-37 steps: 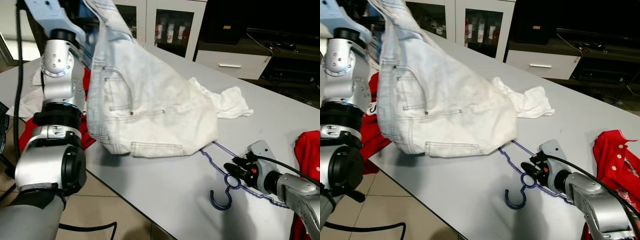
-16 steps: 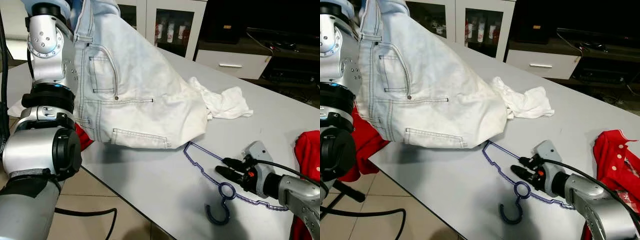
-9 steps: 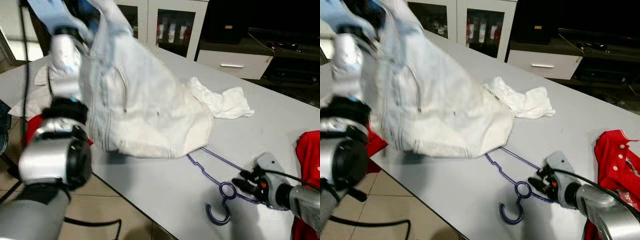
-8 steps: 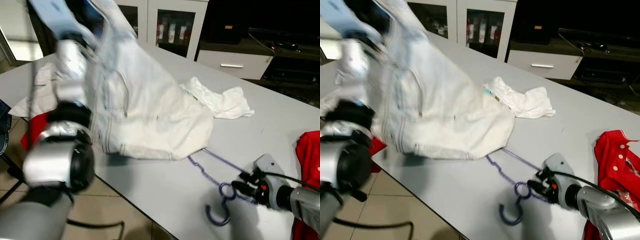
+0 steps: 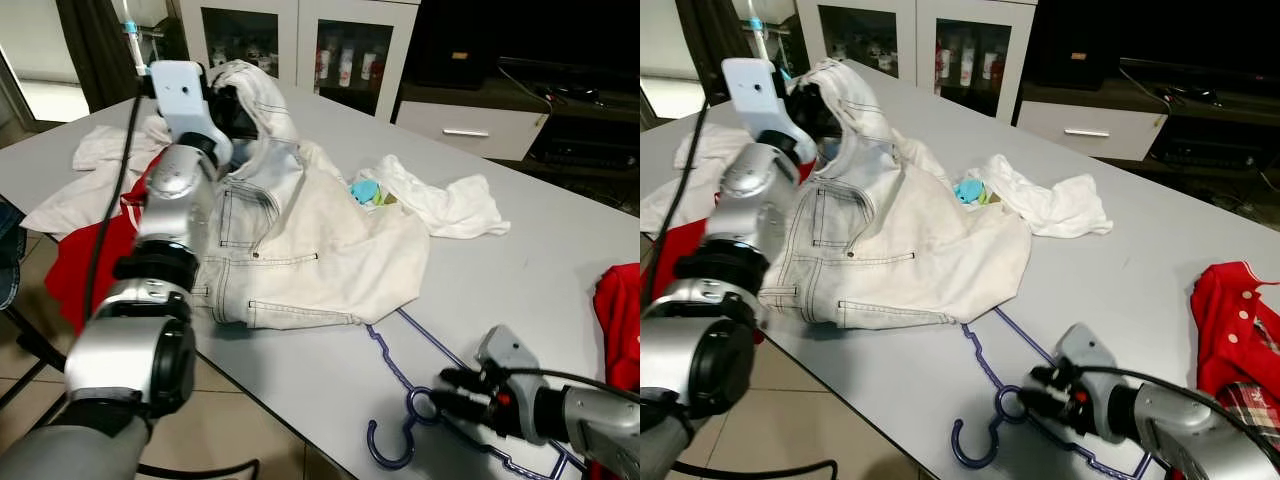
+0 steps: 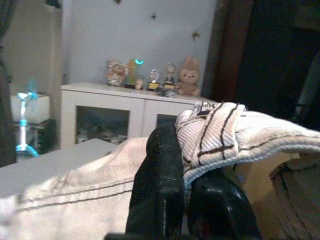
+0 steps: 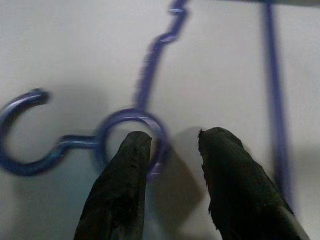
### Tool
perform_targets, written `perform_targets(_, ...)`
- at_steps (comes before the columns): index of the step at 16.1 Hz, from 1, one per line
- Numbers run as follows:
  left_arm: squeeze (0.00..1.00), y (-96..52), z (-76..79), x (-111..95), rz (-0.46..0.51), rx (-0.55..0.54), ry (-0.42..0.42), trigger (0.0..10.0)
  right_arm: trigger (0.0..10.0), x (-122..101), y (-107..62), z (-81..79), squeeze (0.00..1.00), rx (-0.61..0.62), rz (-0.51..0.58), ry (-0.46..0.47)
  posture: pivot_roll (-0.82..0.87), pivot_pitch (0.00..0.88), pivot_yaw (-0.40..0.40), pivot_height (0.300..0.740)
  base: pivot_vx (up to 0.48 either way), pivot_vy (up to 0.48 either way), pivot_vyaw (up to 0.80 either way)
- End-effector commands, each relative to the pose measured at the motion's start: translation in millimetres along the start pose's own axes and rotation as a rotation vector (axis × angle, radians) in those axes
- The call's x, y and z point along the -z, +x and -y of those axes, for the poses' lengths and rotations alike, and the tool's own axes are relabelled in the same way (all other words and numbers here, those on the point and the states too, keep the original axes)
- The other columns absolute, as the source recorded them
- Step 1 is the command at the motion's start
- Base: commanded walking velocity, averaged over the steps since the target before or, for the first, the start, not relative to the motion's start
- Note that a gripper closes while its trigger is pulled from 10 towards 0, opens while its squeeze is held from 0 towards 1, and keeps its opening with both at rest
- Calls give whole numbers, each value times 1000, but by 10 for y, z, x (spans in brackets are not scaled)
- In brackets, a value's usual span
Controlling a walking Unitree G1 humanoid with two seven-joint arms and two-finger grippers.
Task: Hang hanger
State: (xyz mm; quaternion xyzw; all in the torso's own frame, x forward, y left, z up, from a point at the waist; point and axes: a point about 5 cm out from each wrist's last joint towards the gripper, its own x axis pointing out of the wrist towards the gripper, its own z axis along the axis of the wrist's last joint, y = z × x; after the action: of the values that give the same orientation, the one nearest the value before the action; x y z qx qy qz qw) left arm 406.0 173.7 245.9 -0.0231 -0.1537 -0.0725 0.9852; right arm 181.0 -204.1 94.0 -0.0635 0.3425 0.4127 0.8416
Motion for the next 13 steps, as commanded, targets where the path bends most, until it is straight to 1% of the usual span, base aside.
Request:
perform_targets(1,0,18,-2,-41,2,2,11,10000,10000,-9,-11,-47,0,-36,-7,-4,-88,0,-50,740,0,0,0)
perform_targets(2,0,32,-56,-145,44,-21,9,10000,10000,-11,-13,-147,0,-101,-8,-11,-88,0,-52,740,0,0,0)
perform_targets(3,0,37,-76,-193,65,-28,7,10000,10000,-10,-15,-167,0,-113,-10,-17,-89,0,-53,740,0,0,0)
perform_targets(4,0,44,-88,-241,88,-34,3,10000,10000,-17,-18,-123,0,-80,-4,-22,-88,0,-54,740,0,0,0)
perform_targets(5,0,53,-98,-326,133,-42,-8,10000,10000,-66,-35,48,0,30,35,15,-90,0,-54,740,0,0,0)
perform_targets(6,0,54,-86,-355,152,-35,-18,10000,10000,-109,-66,172,0,105,63,37,-91,0,-54,740,0,0,0)
perform_targets(8,0,54,-33,-320,138,-13,-15,10000,10000,-131,-114,301,0,182,67,49,-94,0,-53,740,0,0,0)
perform_targets(10,0,37,39,-235,110,10,-12,10000,10000,-111,-101,361,0,235,50,40,-98,0,-52,740,0,0,0)
perform_targets(11,0,12,100,-165,93,26,-14,10000,10000,-53,-40,363,0,251,10,32,-97,0,-52,740,0,0,0)
perform_targets(12,0,-5,128,-129,84,31,-23,10000,10000,-25,16,310,0,228,-7,21,-97,0,-52,740,0,0,0)
perform_targets(13,0,-12,136,-115,82,32,-25,10000,10000,-23,37,281,0,212,-6,22,-97,0,-52,740,0,0,0)
